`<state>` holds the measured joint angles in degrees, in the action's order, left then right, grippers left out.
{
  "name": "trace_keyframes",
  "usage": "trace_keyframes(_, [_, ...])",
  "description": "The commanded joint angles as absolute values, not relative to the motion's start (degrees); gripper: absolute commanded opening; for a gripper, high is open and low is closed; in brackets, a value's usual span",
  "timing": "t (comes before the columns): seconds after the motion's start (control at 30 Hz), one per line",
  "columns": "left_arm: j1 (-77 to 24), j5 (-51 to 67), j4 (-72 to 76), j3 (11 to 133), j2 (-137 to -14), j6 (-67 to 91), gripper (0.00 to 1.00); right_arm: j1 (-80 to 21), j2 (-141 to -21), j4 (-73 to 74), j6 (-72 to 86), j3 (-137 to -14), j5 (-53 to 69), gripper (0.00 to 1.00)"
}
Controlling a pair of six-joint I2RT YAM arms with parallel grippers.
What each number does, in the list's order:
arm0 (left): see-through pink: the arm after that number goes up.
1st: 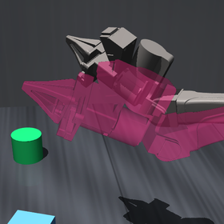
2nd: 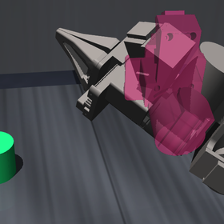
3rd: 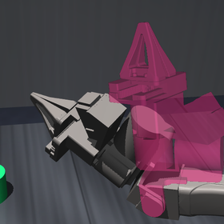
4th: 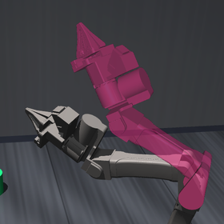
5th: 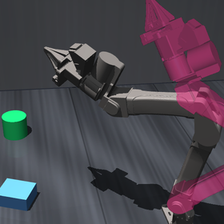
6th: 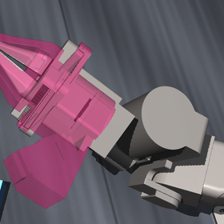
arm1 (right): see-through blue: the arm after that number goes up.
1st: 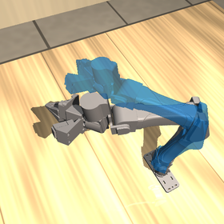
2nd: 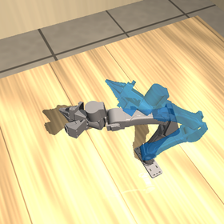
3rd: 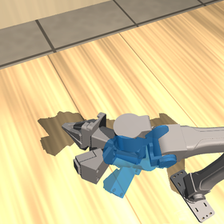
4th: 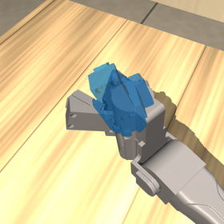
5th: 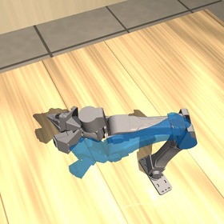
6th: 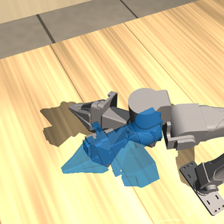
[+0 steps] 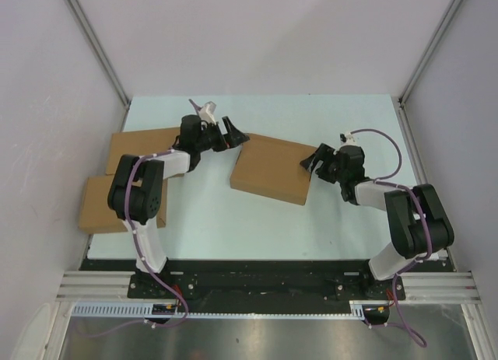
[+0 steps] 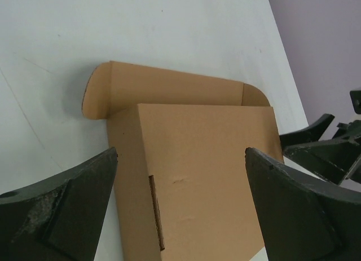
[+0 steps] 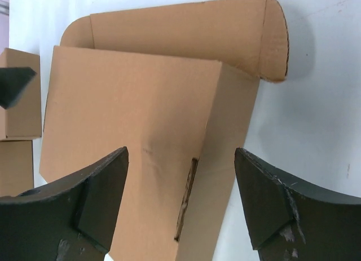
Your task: Fold the paper box
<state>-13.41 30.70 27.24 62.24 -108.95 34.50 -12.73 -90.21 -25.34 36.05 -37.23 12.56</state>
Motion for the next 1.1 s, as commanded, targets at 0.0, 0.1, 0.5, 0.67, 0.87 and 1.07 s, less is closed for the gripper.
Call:
trace_keyframes(0.0, [-13.10,37.88,22.85,69.07,-111.79,33.22,1.00,-11.69,-92.81,-29.01,37.27,-41.57,14.77,0.80])
trace_keyframes(0.1, [-13.27,39.46,21.98,71.36,-113.64,32.61,1.00,-11.60,-94.65,-27.78,36.30,-43.50,14.50,0.80])
trace_keyframes(0.5, [-15.47,36.75,11.34,73.39,-115.75,24.35,1.00,-12.48,-98.09,-22.59,32.52,-45.53,10.82,0.74])
trace_keyframes(0.67, [-15.38,33.58,7.30,73.12,-114.87,21.54,1.00,-13.01,-98.79,-22.41,31.91,-45.53,9.93,0.74])
trace_keyframes(0.87, [-16.78,35.68,6.06,74.71,-117.16,20.22,0.71,-14.67,-99.67,-21.01,29.80,-47.02,8.97,0.60])
trace_keyframes(1.07, [-20.04,35.60,7.64,72.26,-115.32,17.05,0.43,-17.04,-98.26,-19.78,27.69,-47.20,5.54,0.43])
